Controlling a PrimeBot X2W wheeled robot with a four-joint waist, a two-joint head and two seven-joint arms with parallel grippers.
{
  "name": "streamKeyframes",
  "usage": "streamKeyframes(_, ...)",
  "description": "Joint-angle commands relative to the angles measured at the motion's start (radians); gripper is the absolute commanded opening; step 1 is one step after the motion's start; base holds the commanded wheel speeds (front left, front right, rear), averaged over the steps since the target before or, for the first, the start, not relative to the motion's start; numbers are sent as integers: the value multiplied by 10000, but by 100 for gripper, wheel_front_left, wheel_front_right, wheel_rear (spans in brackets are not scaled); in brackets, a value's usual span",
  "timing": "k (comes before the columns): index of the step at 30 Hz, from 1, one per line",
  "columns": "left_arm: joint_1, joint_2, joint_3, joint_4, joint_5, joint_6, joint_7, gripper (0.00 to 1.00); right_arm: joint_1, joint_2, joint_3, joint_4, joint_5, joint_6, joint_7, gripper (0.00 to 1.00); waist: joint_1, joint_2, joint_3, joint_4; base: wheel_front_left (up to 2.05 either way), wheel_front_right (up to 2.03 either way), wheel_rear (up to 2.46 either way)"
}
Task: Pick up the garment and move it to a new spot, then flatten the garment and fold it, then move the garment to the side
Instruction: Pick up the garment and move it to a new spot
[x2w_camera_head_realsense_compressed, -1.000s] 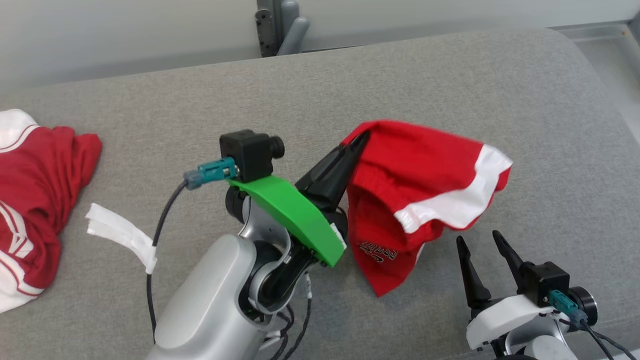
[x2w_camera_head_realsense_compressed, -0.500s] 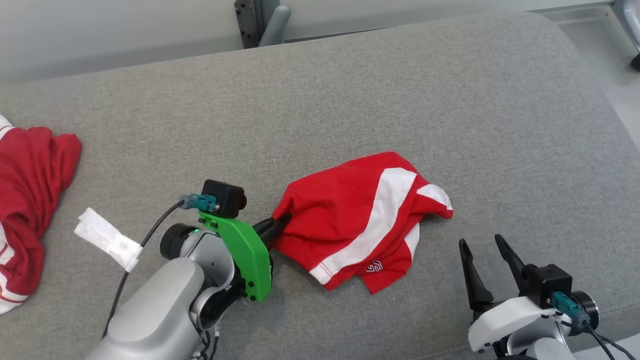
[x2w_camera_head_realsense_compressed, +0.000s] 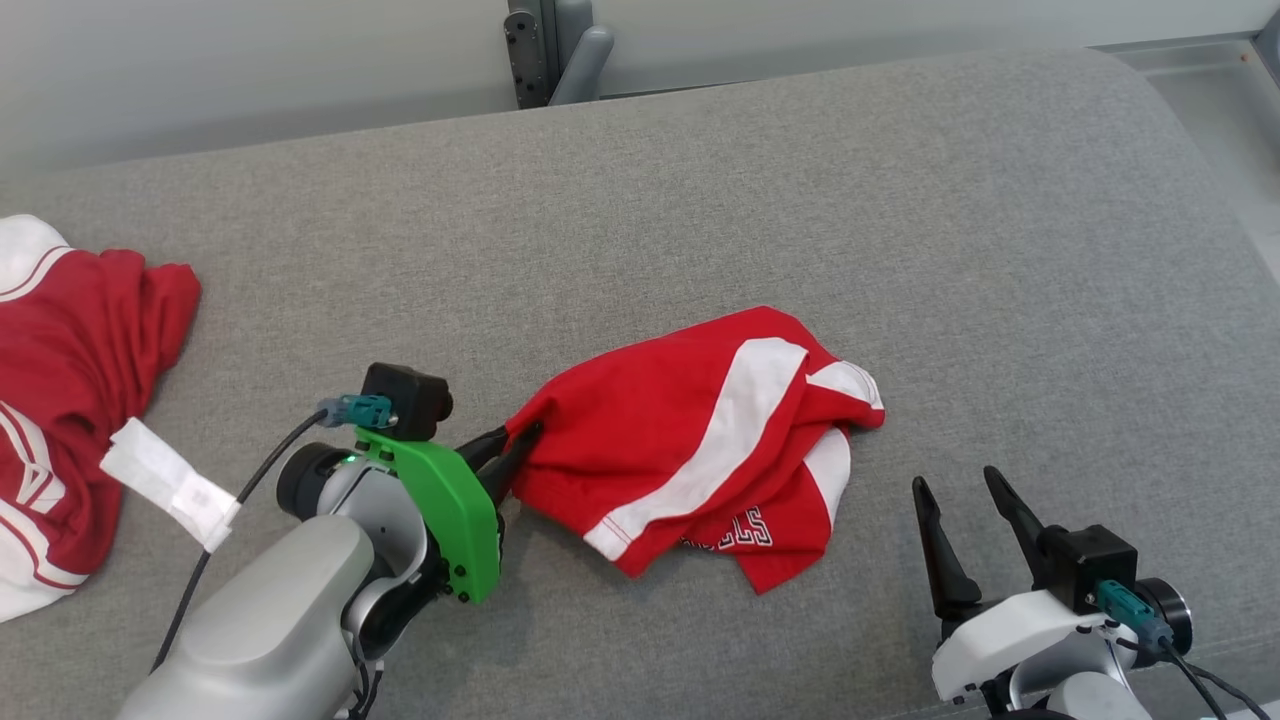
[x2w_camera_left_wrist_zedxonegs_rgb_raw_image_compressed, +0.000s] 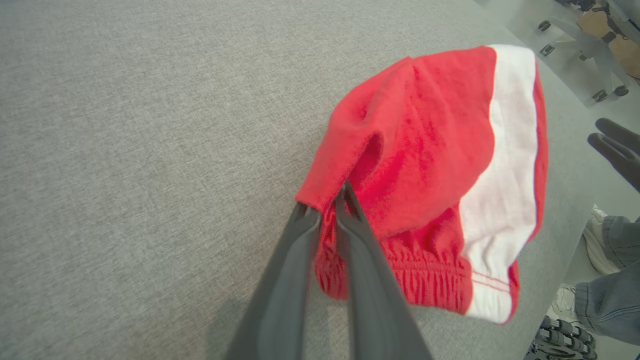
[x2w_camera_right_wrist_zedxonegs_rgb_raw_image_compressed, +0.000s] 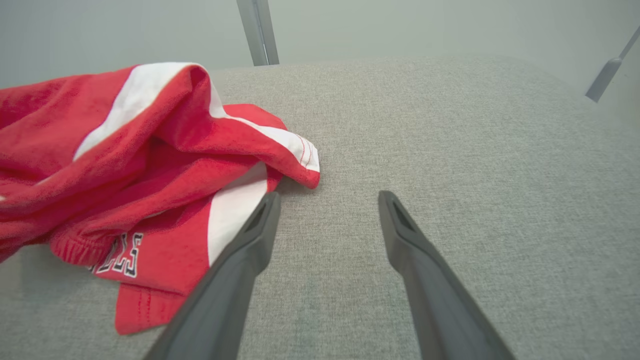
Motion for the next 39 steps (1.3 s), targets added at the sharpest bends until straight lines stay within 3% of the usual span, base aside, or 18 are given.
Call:
streamKeyframes(1,-35,70,-108,182,-116,-28,-234,100,19,-24,23,39,-38,-3,-12,100,0,1,-35,-11,0,0,0)
streamKeyframes(6,327,233,25,596,83,107,-1509,100,131,-27,-137,-112,-91,-3,-12,100,0,1,-211,-204,0,0,0)
streamKeyframes(10,1134,236,867,188,170,963,-3141,100,393,-30,-520,-387,-303,-3,-12,100,0,1,-559,-386,0,0,0)
streamKeyframes(14,2425,289,2408,-1195,718,2116,-3351,100,574,-21,-910,-904,-535,-3,-12,100,0,1,-752,-452,0,0,0)
streamKeyframes(15,2425,289,2408,-1195,718,2116,-3351,100,574,-21,-910,-904,-535,-3,-12,100,0,1,-752,-452,0,0,0)
streamKeyframes(18,4024,100,3921,-2580,1750,2894,-3337,100,718,-113,-1143,-1297,-688,-3,-12,100,0,1,-898,-450,0,0,0)
streamKeyframes(23,6123,-415,5546,-4001,3533,3249,-3345,100,855,-220,-1562,-1848,-783,-3,-12,100,0,1,-1073,-266,0,0,0)
streamKeyframes(30,7780,-1643,7287,-4525,5596,2789,-3345,100,966,-368,-1933,-2047,-866,-3,-12,100,0,1,-1233,130,0,0,0)
streamKeyframes(39,8238,-2543,8712,-3719,7005,997,-3346,100,1165,-494,-1877,-1611,-973,-3,-12,100,0,1,-1307,579,0,0,0)
